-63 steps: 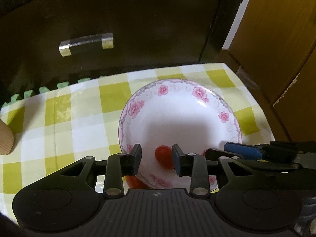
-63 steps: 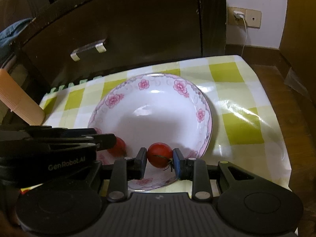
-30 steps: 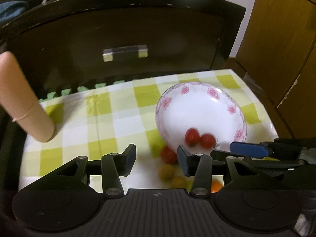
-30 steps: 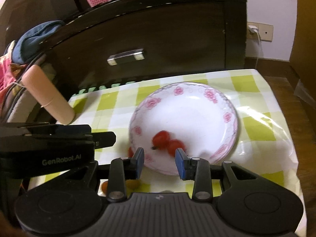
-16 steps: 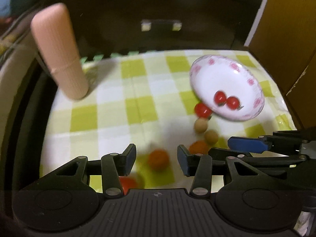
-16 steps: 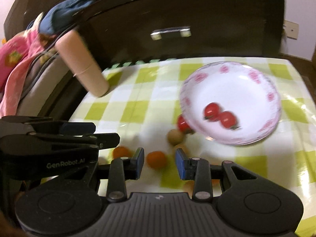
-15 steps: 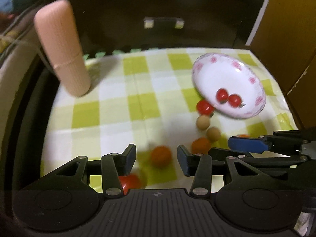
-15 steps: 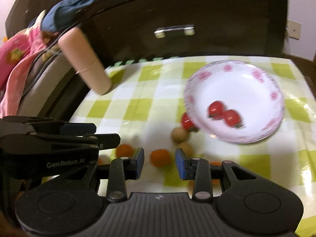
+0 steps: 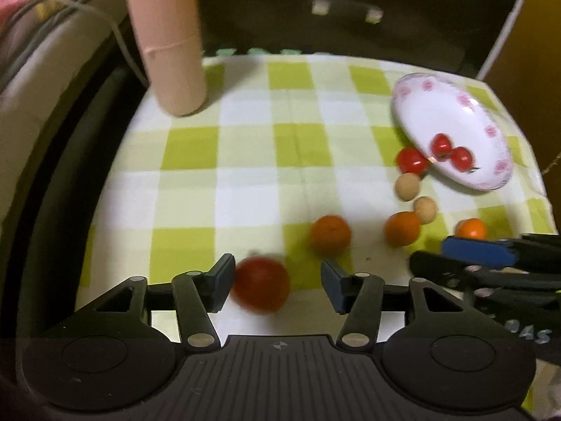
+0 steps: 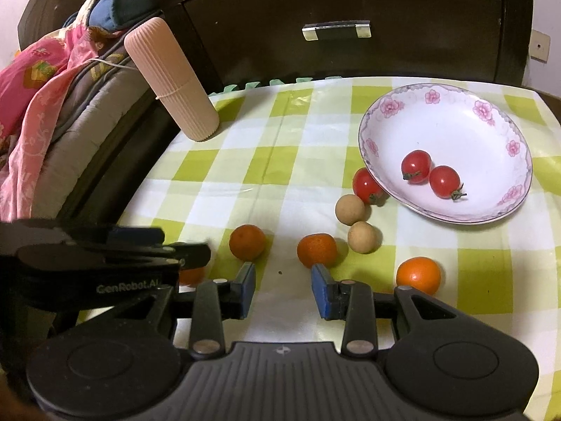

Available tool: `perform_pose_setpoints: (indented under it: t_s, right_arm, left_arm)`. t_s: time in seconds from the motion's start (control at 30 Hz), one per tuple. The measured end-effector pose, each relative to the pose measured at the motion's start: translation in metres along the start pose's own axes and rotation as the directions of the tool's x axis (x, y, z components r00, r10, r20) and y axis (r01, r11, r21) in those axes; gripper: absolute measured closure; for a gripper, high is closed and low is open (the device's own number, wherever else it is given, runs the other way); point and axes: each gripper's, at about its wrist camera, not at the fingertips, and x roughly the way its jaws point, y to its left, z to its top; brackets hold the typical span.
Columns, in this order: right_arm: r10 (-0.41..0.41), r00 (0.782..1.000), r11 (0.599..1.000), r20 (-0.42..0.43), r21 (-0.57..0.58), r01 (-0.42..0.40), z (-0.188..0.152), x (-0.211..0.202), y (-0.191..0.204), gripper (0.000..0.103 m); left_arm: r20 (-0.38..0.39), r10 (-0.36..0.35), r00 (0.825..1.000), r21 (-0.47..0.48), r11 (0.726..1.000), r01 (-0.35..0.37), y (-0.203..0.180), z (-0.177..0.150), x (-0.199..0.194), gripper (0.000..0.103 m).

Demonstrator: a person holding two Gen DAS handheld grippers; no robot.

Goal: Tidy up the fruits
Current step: 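Grasp the large red tomato with the left gripper while the right gripper grasps a tangerine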

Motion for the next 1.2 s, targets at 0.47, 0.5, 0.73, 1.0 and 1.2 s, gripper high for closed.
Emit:
perform_pose_setpoints:
  t_s: [0.47, 0.5, 0.73, 1.0, 1.2]
  right_arm:
    - [0.0, 1.0, 1.0, -0.025, -0.005, 0.0, -0.002, 0.01, -0.002, 0.066]
    - [0.0, 1.0, 1.0, -0.027, -0.004, 0.0, -0.002, 0.01, -0.002, 0.066]
    - [-0.002, 0.999, 1.0, -0.043, -0.006, 0.002, -0.003, 0.017, -0.001, 0.064]
    - [-0.003, 0.999, 1.0, -0.048, 0.001, 0.003, -0.004, 0.02, -0.003, 0.063]
    - [-0.004, 0.999, 1.0, -0.042, -0.014, 0.004, 0.0, 0.021, 0.001, 0.063]
  left_arm:
    - [-0.046, 0.027, 0.999, -0.042, 0.999, -0.029, 0.004, -0.005, 0.023, 0.043]
    - [-0.046, 0.029, 0.999, -0.041, 0.999, -0.031, 0.004, -0.006, 0.023, 0.043]
    - [-0.039, 0.031, 0.999, -0.032, 0.999, -0.033, 0.0, -0.006, 0.026, 0.039]
    - [-0.024, 0.075, 0.997, 0.005, 0.997, -0.075, -0.004, -0.007, 0.025, 0.052]
    - [-0.035, 0.058, 0.998, -0.049, 0.997, -0.06, 0.005, -0.007, 0.021, 0.052]
